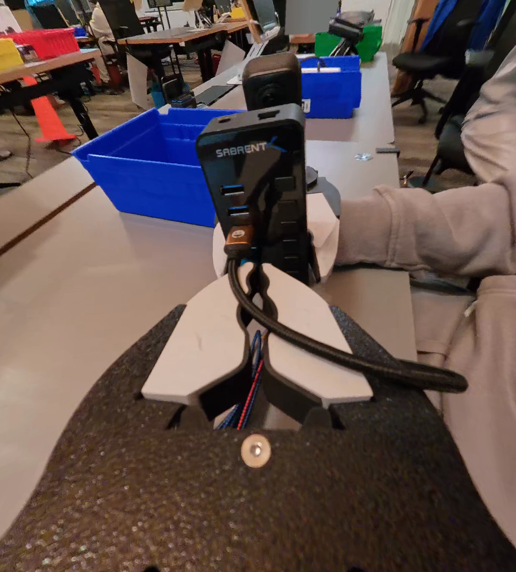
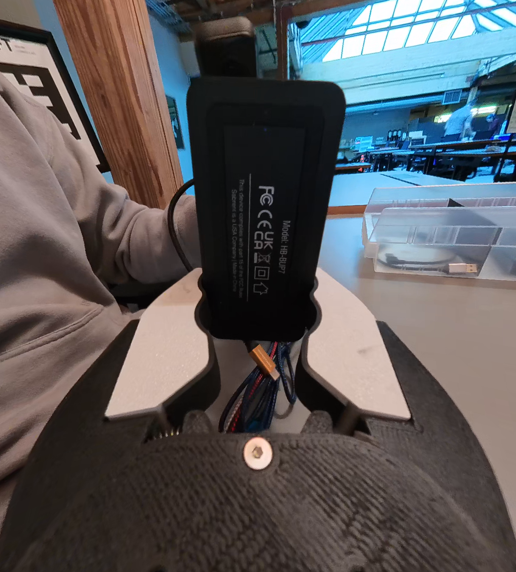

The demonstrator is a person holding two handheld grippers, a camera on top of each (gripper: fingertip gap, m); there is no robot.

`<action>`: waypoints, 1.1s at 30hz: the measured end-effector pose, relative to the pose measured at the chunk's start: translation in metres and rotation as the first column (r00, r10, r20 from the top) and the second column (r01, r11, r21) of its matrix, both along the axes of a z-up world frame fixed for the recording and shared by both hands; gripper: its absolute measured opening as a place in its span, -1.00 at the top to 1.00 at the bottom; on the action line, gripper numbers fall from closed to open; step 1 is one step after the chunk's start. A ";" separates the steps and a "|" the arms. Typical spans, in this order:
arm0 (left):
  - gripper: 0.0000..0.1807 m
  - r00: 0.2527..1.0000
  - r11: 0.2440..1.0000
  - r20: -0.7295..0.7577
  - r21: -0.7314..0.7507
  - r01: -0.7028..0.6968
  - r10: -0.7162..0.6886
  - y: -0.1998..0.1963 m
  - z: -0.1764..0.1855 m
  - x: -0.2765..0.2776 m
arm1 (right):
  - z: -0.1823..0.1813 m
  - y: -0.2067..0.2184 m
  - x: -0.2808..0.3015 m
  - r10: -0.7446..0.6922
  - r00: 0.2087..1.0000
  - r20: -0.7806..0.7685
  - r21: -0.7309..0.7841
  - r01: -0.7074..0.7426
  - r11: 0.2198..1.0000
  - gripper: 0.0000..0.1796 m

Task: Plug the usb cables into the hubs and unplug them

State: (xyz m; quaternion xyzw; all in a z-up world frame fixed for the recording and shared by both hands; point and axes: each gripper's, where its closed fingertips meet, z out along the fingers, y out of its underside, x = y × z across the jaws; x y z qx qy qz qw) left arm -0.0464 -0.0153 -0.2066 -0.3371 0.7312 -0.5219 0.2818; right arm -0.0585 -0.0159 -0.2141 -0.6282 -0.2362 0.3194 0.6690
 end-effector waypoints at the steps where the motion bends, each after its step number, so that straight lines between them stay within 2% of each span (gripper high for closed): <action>1: 1.00 1.000 1.000 0.006 0.023 -0.021 0.020 0.003 0.002 0.001 | 0.002 -0.001 0.002 -0.005 1.000 -0.012 0.010 0.005 1.000 0.34; 3: 0.87 0.999 0.997 0.007 0.057 -0.048 0.048 0.010 0.003 0.001 | 0.003 -0.001 0.003 -0.008 1.000 -0.022 0.014 0.008 1.000 0.34; 10: 0.94 0.998 0.999 -0.041 0.009 -0.051 0.051 0.009 0.000 0.000 | 0.000 -0.001 0.000 -0.005 1.000 0.005 0.008 0.005 1.000 0.33; 12: 0.83 0.997 0.998 -0.046 0.031 -0.060 0.061 0.012 -0.002 0.000 | 0.002 -0.001 0.001 -0.007 1.000 -0.002 0.015 0.008 1.000 0.33; 16: 0.93 0.997 0.998 -0.055 0.024 -0.050 0.052 0.011 -0.004 -0.001 | 0.001 0.000 0.001 -0.007 1.000 -0.002 0.006 0.007 1.000 0.33; 30: 0.94 0.997 0.997 -0.037 0.026 -0.069 0.070 0.014 -0.008 -0.001 | -0.004 0.004 -0.003 -0.038 0.998 0.052 -0.013 0.039 0.999 0.33; 33: 0.93 0.997 0.998 -0.035 -0.019 -0.066 0.065 0.016 -0.009 -0.003 | -0.001 0.005 -0.003 -0.058 0.997 0.044 0.013 0.057 0.998 0.33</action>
